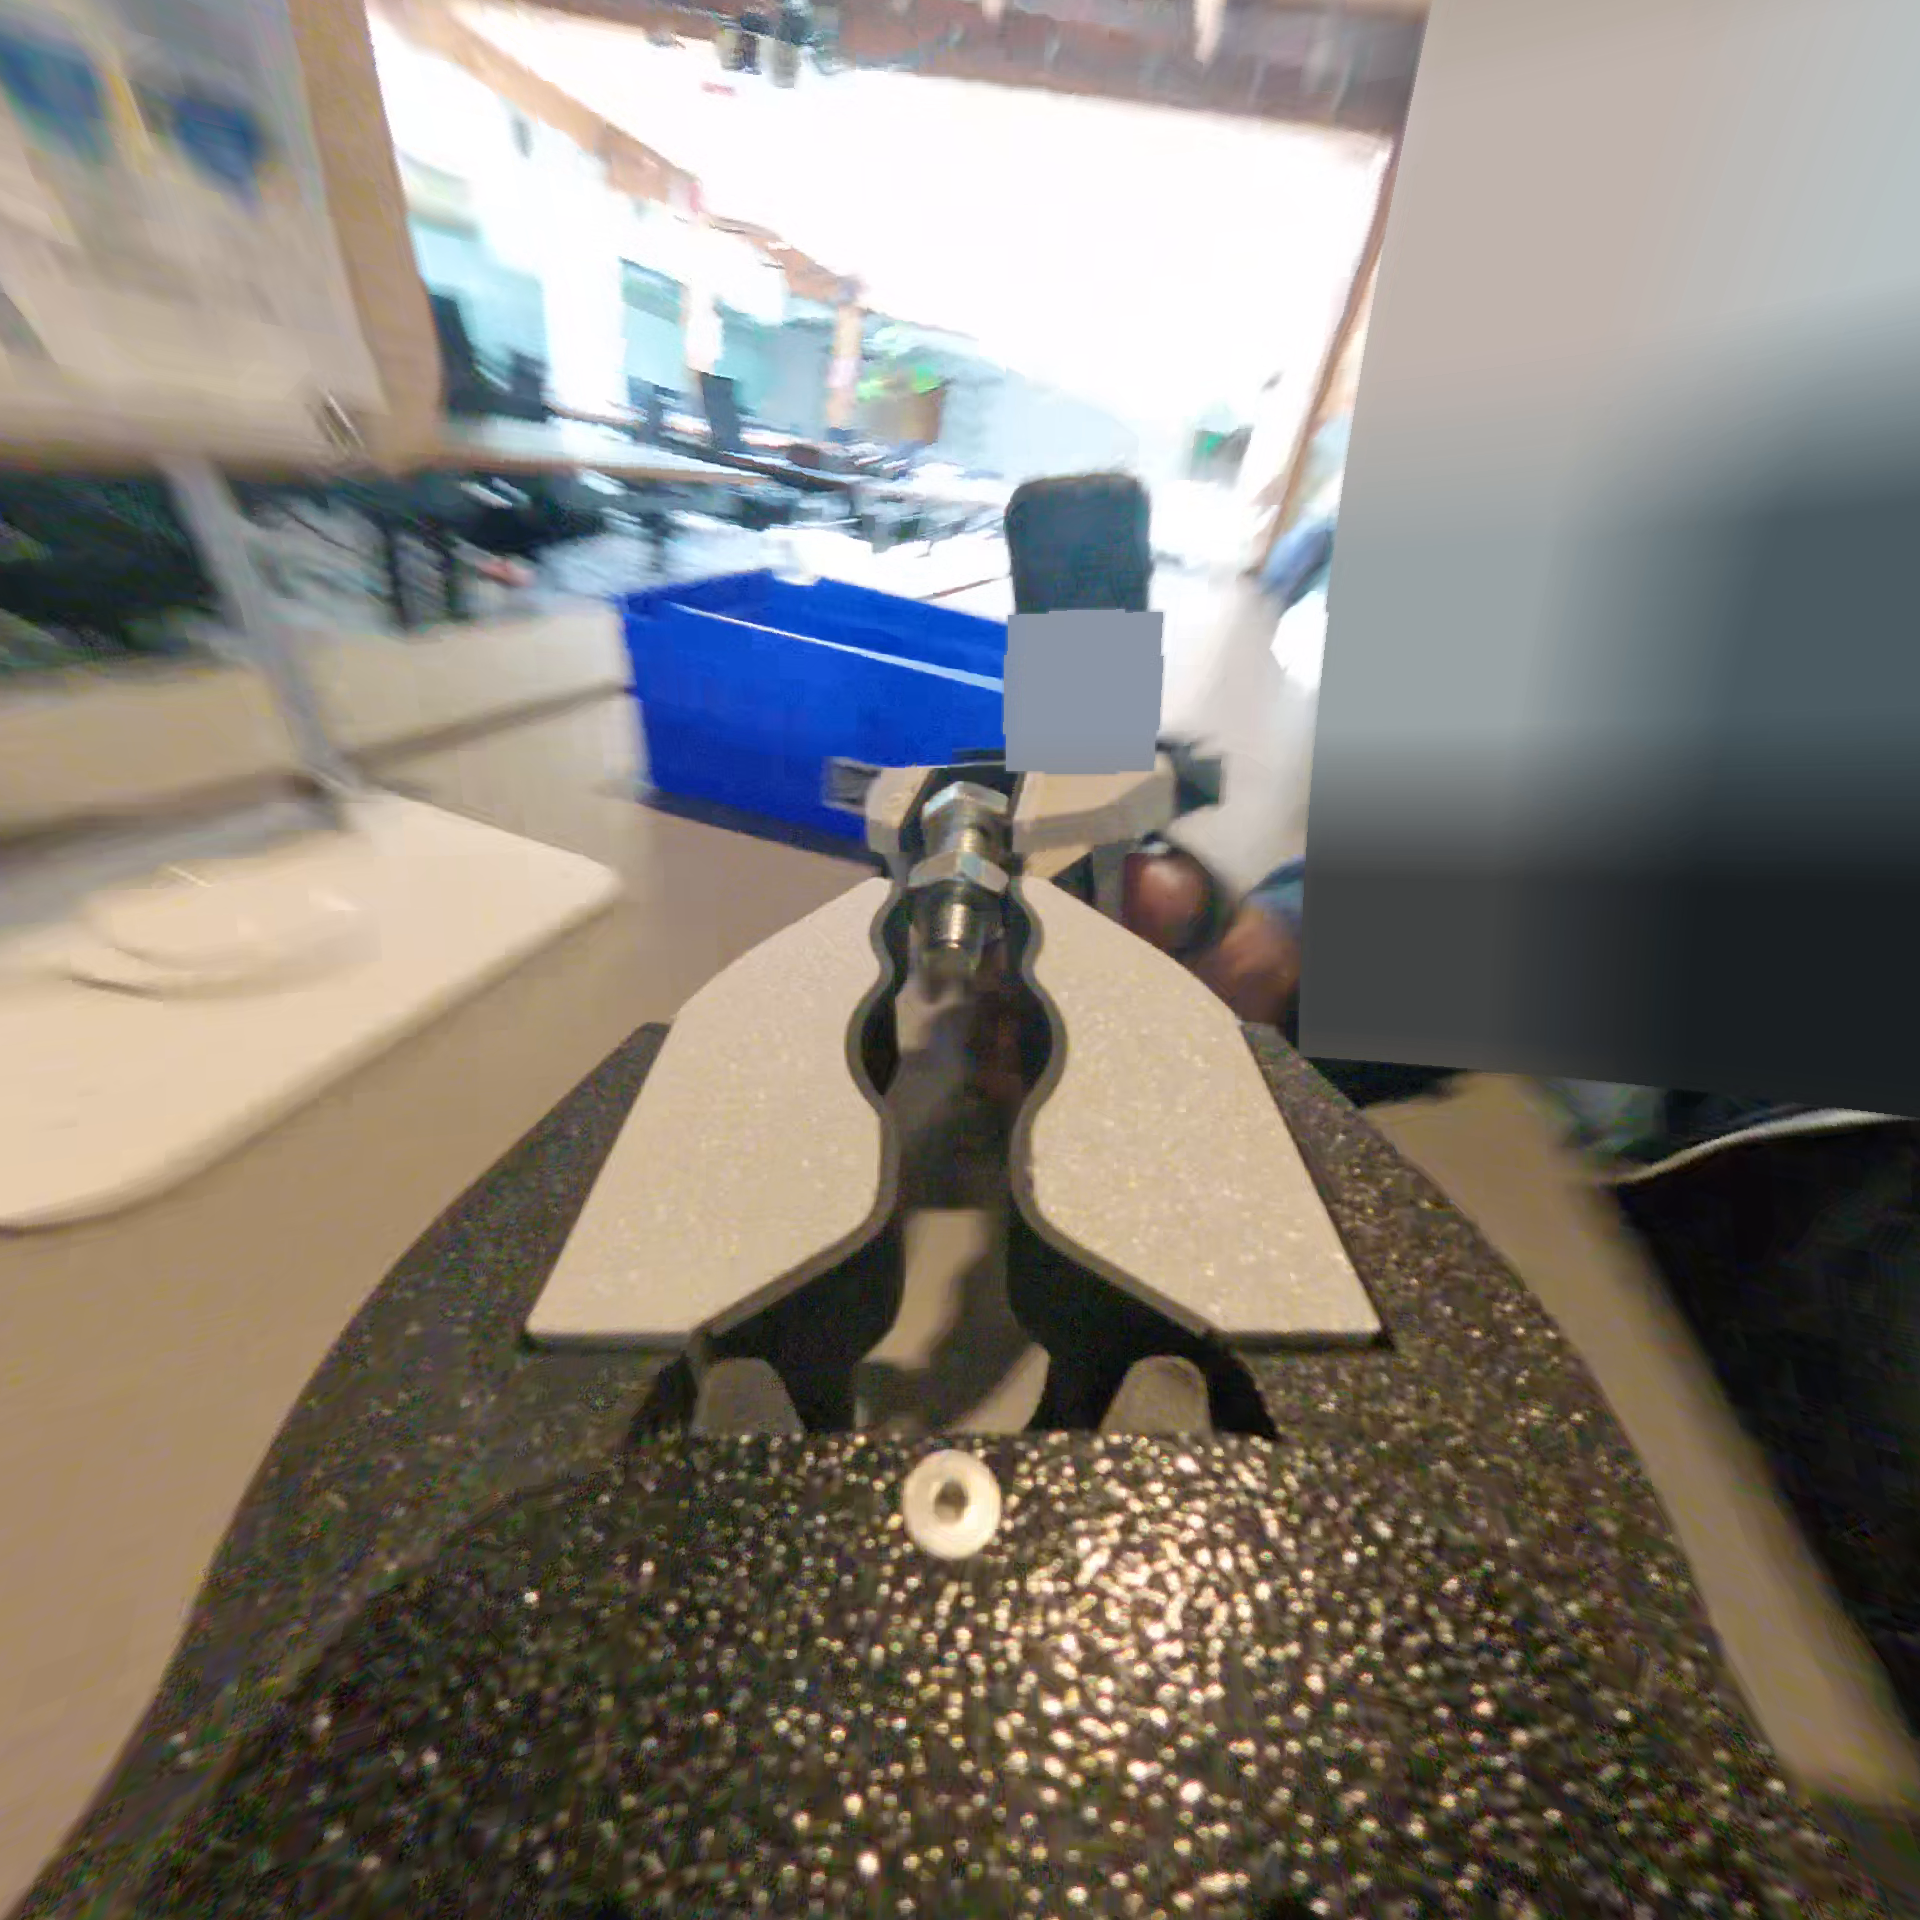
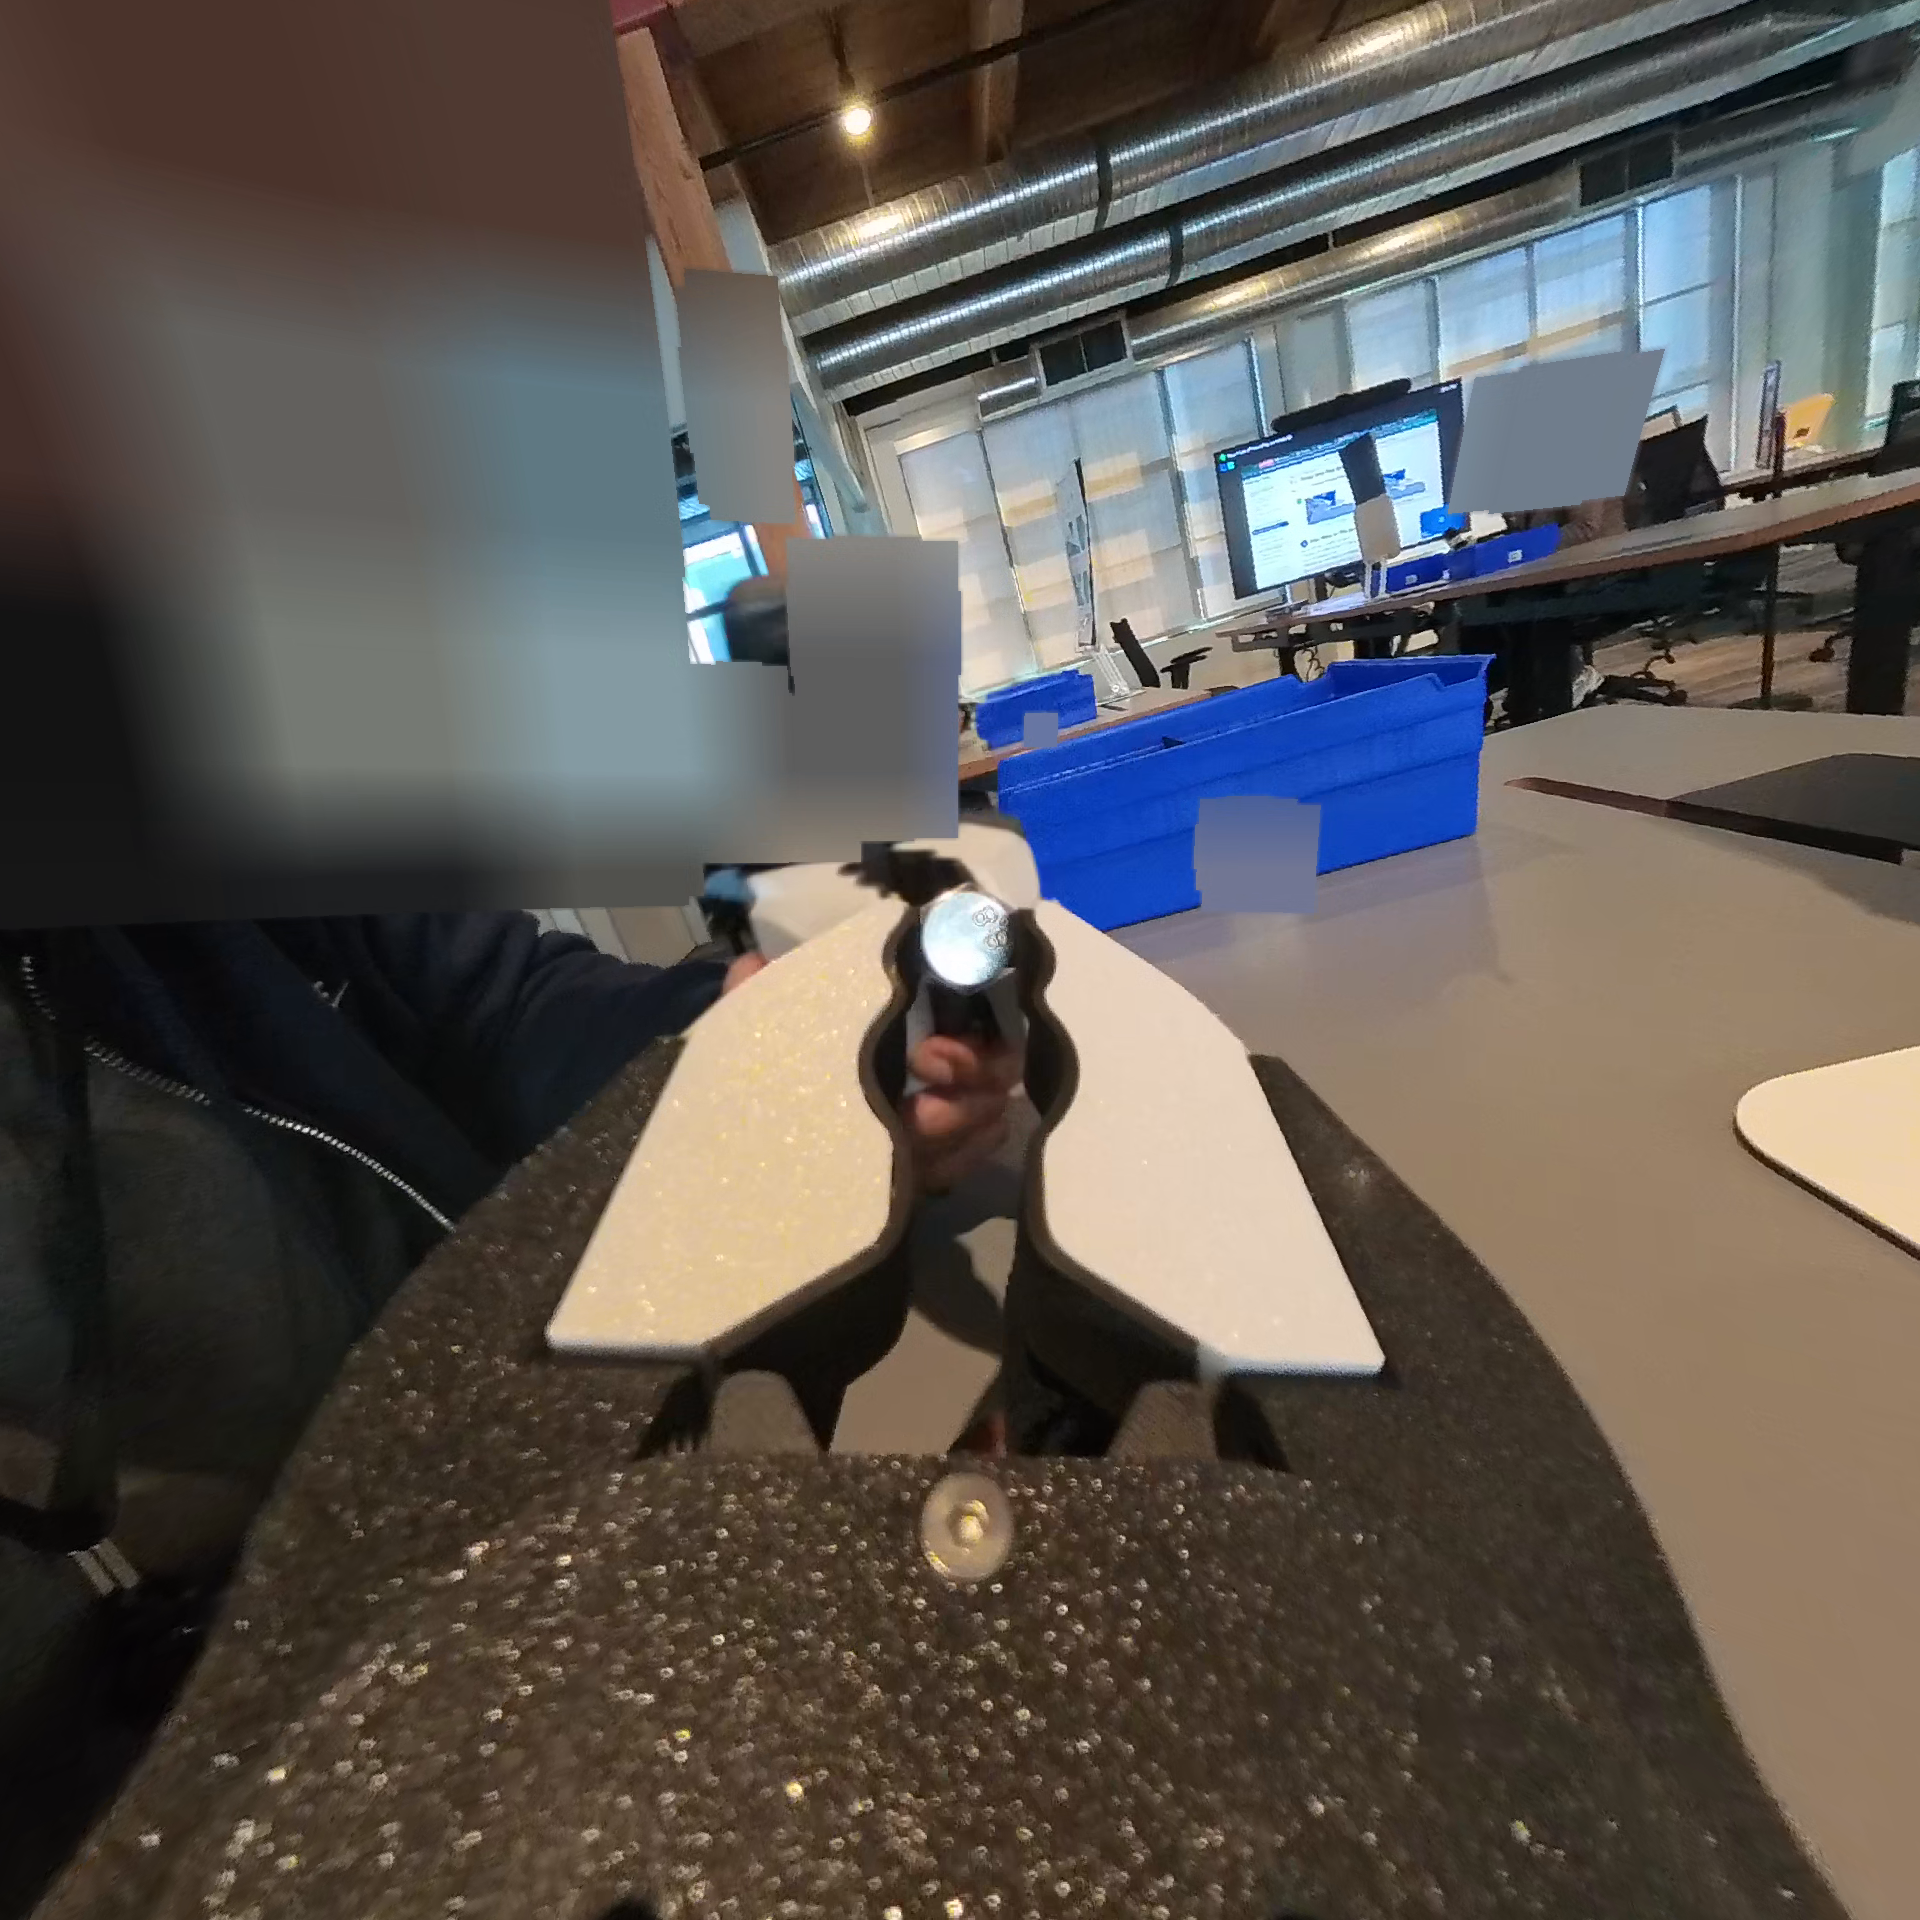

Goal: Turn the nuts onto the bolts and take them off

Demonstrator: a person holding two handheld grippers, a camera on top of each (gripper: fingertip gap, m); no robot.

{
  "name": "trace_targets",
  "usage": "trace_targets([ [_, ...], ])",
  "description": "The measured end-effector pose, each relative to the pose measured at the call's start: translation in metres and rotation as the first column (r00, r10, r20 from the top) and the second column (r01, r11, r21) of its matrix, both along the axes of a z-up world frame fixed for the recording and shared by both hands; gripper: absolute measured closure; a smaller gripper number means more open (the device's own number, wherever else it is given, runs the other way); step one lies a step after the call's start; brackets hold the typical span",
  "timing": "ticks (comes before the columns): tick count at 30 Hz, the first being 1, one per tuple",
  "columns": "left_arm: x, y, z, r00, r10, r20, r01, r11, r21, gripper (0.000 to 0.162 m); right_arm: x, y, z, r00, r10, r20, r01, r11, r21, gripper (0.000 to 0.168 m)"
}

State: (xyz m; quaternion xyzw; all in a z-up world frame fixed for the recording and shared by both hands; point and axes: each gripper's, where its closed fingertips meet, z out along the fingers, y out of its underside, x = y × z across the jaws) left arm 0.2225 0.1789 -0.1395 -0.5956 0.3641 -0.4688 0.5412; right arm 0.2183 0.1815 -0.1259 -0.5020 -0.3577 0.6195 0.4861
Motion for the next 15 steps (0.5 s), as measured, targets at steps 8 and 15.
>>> trace_targets([
  [8, -0.004, -0.004, 0.017, 0.972, 0.23, -0.041, -0.195, 0.897, 0.397, 0.133, 0.002, 0.001, 0.001, 1.0, -0.005, -0.015, 0.005, 1.0, -0.006, 0.152],
  [15, -0.014, 0.008, 0.016, 0.87, -0.096, 0.484, 0.361, 0.792, -0.492, 0.125, 0.001, 0.0, 0.001, 1.0, -0.007, -0.004, 0.007, 1.0, 0.014, 0.151],
])
